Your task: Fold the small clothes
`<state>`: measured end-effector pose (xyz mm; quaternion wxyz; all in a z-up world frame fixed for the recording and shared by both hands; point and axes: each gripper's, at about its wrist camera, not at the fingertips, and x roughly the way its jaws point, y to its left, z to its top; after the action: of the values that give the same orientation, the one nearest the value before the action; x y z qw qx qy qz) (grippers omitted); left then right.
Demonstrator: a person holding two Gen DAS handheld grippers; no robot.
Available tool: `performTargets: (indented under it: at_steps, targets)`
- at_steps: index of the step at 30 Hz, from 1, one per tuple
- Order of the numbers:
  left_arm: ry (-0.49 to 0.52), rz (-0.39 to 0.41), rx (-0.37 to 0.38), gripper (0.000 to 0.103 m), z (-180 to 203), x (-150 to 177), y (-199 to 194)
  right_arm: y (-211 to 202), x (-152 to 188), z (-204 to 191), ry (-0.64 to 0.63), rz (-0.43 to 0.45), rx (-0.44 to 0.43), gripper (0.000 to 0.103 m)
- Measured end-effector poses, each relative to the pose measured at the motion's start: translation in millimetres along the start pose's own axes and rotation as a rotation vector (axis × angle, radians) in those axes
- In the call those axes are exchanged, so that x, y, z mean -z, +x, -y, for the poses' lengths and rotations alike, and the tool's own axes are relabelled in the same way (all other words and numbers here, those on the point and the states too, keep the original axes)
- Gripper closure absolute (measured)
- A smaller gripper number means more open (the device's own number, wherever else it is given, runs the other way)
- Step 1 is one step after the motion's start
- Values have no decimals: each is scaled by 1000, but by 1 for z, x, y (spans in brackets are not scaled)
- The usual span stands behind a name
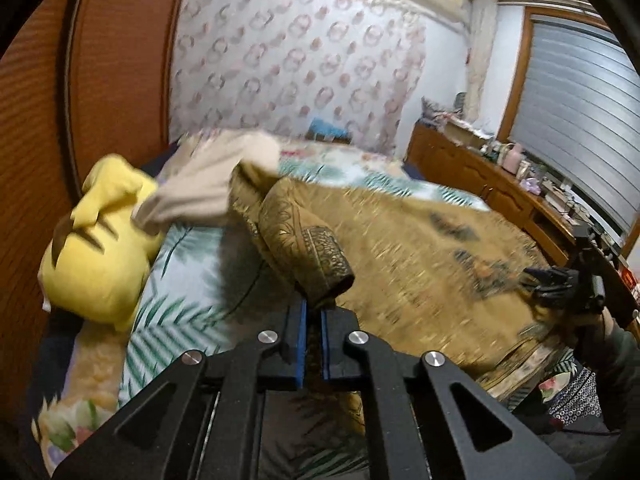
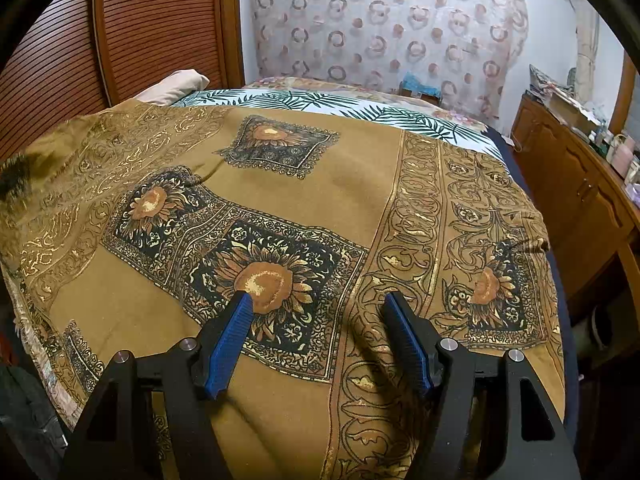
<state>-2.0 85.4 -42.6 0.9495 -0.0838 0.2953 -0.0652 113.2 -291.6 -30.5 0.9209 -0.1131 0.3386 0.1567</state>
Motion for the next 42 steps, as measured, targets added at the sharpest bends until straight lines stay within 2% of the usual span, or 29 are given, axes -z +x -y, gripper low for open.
performTargets:
  at_steps: [11, 20, 27, 30, 31, 33, 35, 37, 40, 42]
  targets:
    - [64, 70, 75, 97, 41, -32, 5, -1, 1, 1, -1, 0, -2, 33]
    - [153, 116, 187, 97, 96, -71, 21, -1, 1, 1, -1, 0, -2, 33]
    - [212, 88, 277, 97, 138, -83, 41, -1, 1, 1, -2, 1, -3, 33]
    - [253, 21, 279, 97, 153, -77, 61, -1, 1, 2, -1, 1, -4, 33]
    - [261, 0, 273, 95, 155, -74, 65, -1, 2, 2, -2, 2, -4, 33]
    - [274, -23, 272, 80, 156, -67, 69, -1, 2, 2, -1, 2, -5, 33]
    - [278, -18, 272, 56, 154, -62, 67, -1, 2, 1, -2, 2, -4, 33]
    - [269, -17, 270, 48, 150, -59, 64, -2, 2, 1, -1, 2, -4, 33]
    - [243, -10, 262, 28, 145, -58, 61, -2, 2, 1, -1, 2, -4, 33]
    - [229, -6, 254, 25, 138, -57, 60, -2, 2, 1, -2, 2, -4, 33]
